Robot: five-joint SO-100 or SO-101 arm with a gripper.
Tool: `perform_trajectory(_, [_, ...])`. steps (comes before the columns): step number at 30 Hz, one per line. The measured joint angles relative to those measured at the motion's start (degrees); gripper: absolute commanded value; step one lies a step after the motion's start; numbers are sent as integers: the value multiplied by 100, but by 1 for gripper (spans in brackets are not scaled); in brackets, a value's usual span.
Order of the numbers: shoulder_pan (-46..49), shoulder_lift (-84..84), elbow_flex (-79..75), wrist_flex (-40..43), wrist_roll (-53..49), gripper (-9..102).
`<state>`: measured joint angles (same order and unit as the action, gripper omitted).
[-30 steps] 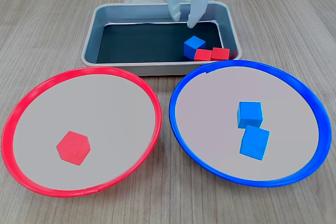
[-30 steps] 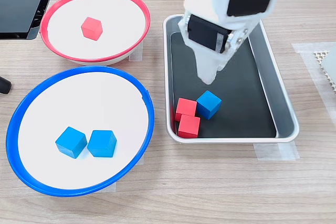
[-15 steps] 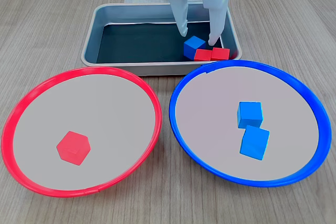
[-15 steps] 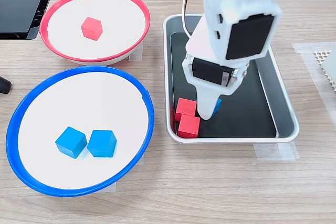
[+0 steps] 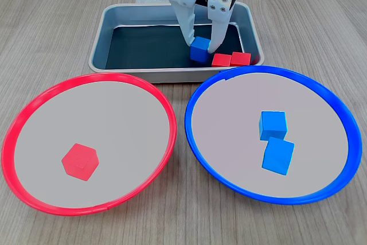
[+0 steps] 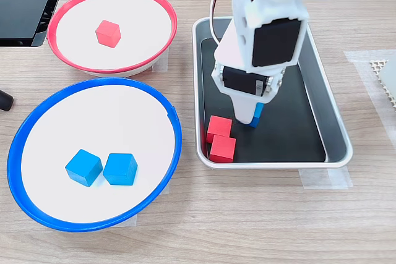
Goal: Move six blocks tray to matching dishes
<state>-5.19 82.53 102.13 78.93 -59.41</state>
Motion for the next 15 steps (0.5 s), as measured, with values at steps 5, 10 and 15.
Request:
perform_trajectory(5, [-79,316,-896,1705,-202,1])
perform_trajectory(10, [-563,-26,-2593,1837,1494,1])
perform_trajectory(15, [-809,-756,-3322,308,3217,1])
